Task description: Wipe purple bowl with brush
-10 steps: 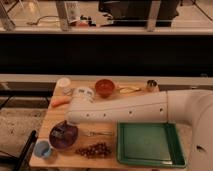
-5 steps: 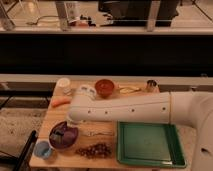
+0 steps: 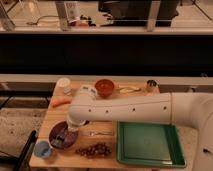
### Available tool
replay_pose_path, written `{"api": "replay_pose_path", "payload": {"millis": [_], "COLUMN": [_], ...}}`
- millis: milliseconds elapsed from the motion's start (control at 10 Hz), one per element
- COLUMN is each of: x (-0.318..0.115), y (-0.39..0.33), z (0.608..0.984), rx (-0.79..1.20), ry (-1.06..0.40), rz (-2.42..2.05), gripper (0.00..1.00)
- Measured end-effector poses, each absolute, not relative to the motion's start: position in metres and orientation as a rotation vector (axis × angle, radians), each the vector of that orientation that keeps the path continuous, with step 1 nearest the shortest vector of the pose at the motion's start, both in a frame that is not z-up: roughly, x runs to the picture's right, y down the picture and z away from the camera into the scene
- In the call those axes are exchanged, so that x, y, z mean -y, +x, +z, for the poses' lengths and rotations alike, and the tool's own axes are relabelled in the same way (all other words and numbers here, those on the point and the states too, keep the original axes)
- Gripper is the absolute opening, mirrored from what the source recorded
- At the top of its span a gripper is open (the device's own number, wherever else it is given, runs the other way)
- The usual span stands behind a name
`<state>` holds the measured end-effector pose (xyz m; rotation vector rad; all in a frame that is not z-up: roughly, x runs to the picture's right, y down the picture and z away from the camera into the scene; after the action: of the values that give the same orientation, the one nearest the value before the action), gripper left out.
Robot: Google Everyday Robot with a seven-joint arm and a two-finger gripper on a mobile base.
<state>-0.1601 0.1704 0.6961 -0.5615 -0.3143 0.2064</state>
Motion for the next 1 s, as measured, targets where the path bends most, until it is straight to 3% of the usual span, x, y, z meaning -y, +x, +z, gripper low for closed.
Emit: {"api": "replay_pose_path", "payload": {"millis": [300,1000], "x": [-0.179,-0.169], "y": [-0.155,-0.141], "z": [0.695,0.706], "rx": [0.288,0.178], "ry": [-0.578,-0.431], "rz": [0.201,0.208], "gripper": [0.0,0.0]}}
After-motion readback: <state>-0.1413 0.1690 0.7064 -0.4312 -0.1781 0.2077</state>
